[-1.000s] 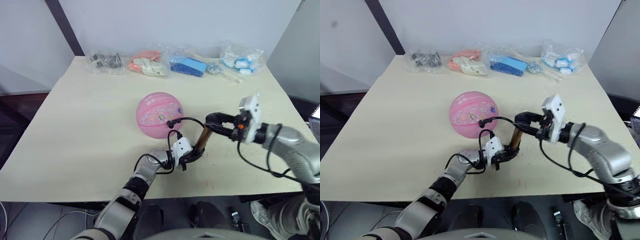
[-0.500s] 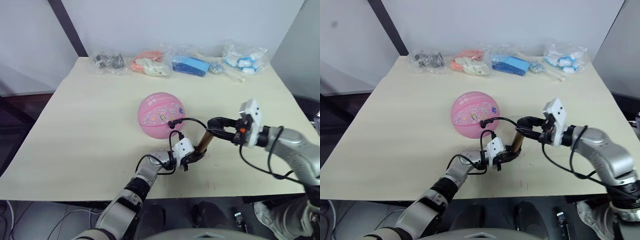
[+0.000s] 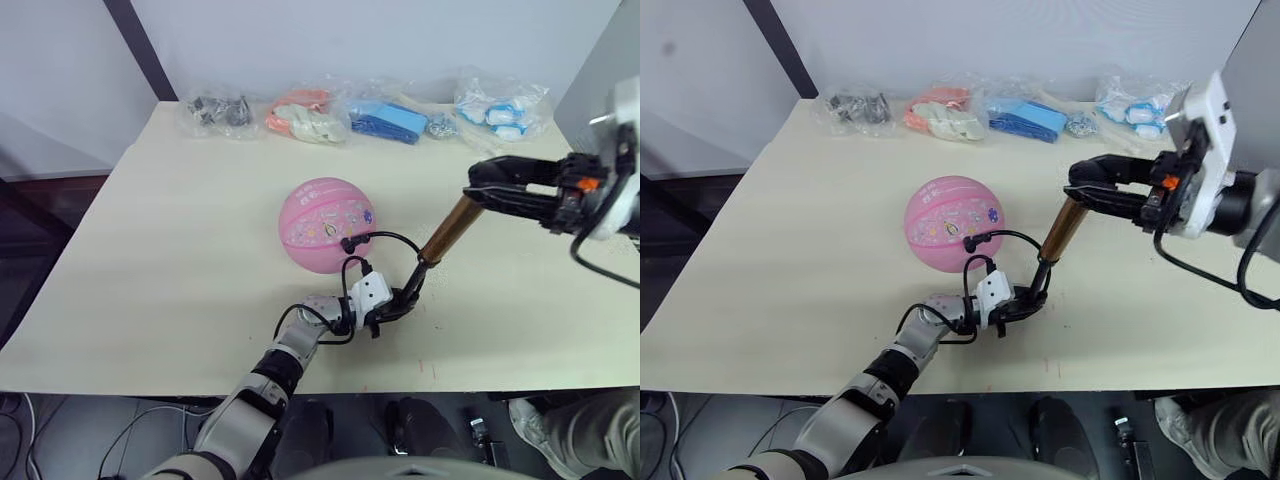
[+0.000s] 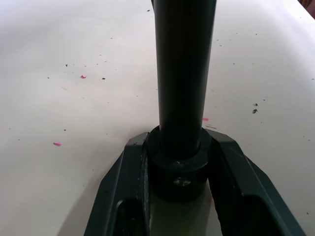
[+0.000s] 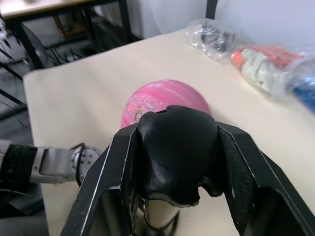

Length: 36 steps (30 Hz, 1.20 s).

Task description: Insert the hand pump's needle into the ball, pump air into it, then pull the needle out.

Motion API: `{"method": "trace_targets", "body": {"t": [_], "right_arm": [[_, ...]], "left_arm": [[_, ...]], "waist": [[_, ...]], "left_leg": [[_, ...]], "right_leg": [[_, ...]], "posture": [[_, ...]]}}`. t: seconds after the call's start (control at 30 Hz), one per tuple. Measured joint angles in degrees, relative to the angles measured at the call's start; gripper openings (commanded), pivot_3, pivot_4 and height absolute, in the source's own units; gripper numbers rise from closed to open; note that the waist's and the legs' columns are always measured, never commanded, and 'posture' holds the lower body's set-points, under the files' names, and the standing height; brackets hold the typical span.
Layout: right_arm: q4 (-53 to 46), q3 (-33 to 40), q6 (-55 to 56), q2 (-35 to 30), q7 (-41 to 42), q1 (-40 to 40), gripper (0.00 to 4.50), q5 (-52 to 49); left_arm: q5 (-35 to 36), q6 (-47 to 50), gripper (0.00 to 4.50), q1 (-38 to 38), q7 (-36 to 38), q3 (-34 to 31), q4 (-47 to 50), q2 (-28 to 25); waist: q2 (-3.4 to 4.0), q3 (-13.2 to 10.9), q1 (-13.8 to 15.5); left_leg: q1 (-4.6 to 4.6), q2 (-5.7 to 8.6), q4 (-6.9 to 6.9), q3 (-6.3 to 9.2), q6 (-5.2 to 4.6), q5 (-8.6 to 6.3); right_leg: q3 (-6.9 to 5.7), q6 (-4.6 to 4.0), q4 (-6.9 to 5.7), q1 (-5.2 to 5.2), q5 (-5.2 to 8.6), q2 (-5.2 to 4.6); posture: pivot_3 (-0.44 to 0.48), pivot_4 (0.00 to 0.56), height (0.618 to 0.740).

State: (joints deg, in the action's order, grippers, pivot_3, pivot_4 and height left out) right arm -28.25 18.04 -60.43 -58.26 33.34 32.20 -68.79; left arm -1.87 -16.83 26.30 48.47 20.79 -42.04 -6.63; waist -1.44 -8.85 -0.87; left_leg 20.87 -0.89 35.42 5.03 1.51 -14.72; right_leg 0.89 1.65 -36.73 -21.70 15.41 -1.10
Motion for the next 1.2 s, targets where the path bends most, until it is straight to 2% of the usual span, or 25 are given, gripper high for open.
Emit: {"method": "trace_targets", "body": {"t": [0.1, 0.17, 0.27, 0.4, 0.47, 0.57, 0.7, 1.03, 1.13, 1.2], "right_arm": [[-0.5, 0.0, 0.2, 0.5, -0.9, -0.5, 1.68, -0.5], [-1.6, -1.4, 3.4, 0.9, -0.6, -3.2, 1.68, 2.8], [-1.0, -3.9, 7.6, 5.1, -0.7, -6.6, 1.68, 7.5], [0.2, -7.3, 11.8, 8.8, -0.3, -9.8, 1.68, 13.2], [2.6, -13.9, 16.0, 14.1, -0.7, -12.6, 1.67, 19.9], [3.7, -18.1, 19.1, 16.3, -0.5, -13.8, 1.65, 24.8], [10.4, -24.7, 27.3, 22.9, 1.5, -18.5, 1.65, 33.0], [12.0, -25.2, 33.3, 24.9, 5.5, -19.8, 1.65, 37.4], [9.8, -22.3, 29.0, 22.0, 6.5, -18.8, 1.65, 34.7], [8.1, -18.7, 22.2, 18.9, 6.7, -16.9, 1.65, 29.7]], "left_arm": [[0.0, 0.0, 1.11, 0.0, 0.0, 0.0, -0.1, 0.0], [0.0, 0.0, 1.11, 0.0, 0.0, 0.0, -0.5, 0.0], [0.0, 0.0, 1.11, 0.0, -0.2, 0.0, -1.5, -0.1], [-0.1, 0.0, 1.11, 0.0, -0.8, 0.0, -1.9, -0.2], [0.0, 0.0, 1.11, -0.6, -0.9, -0.1, -2.1, -0.4], [0.0, 0.2, 1.11, -0.8, -1.1, -0.1, -2.3, -0.5], [-0.1, 0.7, 1.11, -1.5, -1.8, -0.1, -2.5, -0.6], [-0.1, 1.1, 1.11, -1.7, -2.0, -0.3, -2.4, -1.0], [-0.1, 1.0, 1.11, -1.5, -1.9, -0.2, -1.6, -1.0], [0.0, 1.0, 1.11, -1.0, -1.3, -0.1, -0.3, -0.9]], "waist": [[-0.02, 0.0, 0.0], [-0.14, 0.2, 0.0], [-0.56, 0.6, -0.2], [-0.72, 1.0, -0.3], [-0.78, 1.5, -0.6], [-0.75, 1.8, -0.8], [-1.10, 2.1, -1.3], [-0.86, 2.3, -1.5], [-0.65, 2.1, -1.3], [-0.39, 1.6, -1.2]], "left_leg": [[0.00, 0.01, 0.01, -0.05, 0.00, 0.00], [-0.08, -0.02, -0.01, -0.04, 0.00, 0.00], [-0.14, -0.12, -0.02, -0.10, 0.01, 0.00], [-0.25, -0.22, -0.02, -0.08, 0.01, -0.01], [-0.28, -0.34, -0.11, -0.05, 0.02, -0.01], [-0.30, -0.33, -0.12, -0.06, 0.01, -0.01], [-1.08, -0.37, -0.27, -0.05, 0.04, -0.04], [-1.18, -0.53, -0.34, 0.22, 0.28, -0.18], [-1.12, -0.43, -0.33, 0.12, 0.09, -0.06], [-0.99, -0.30, -0.29, 0.01, 0.08, -0.05]], "right_leg": [[0.04, 0.01, 0.00, 0.01, -0.01, -0.01], [0.03, 0.01, 0.00, 0.07, 0.00, 0.01], [0.05, 0.00, 0.00, 0.25, 0.00, 0.06], [0.02, -0.01, -0.01, 0.33, 0.01, 0.13], [-0.02, -0.05, -0.02, 0.34, 0.03, 0.24], [0.00, -0.05, -0.02, 0.35, 0.03, 0.24], [0.04, -0.36, 0.03, 1.04, 0.23, 0.11], [0.01, -0.47, 0.02, 1.11, 0.30, 0.00], [-0.12, -0.46, 0.02, 0.99, 0.29, 0.03], [-0.10, -0.39, 0.03, 0.79, 0.25, 0.02]], "posture": [[0.000, 0.150, 0.740], [0.000, 0.150, 0.740], [0.000, 0.150, 0.740], [0.000, 0.150, 0.740], [0.000, 0.150, 0.740], [0.000, 0.150, 0.740], [0.000, 0.150, 0.740], [0.000, 0.150, 0.740], [0.000, 0.150, 0.740], [0.000, 0.150, 0.740]]}}
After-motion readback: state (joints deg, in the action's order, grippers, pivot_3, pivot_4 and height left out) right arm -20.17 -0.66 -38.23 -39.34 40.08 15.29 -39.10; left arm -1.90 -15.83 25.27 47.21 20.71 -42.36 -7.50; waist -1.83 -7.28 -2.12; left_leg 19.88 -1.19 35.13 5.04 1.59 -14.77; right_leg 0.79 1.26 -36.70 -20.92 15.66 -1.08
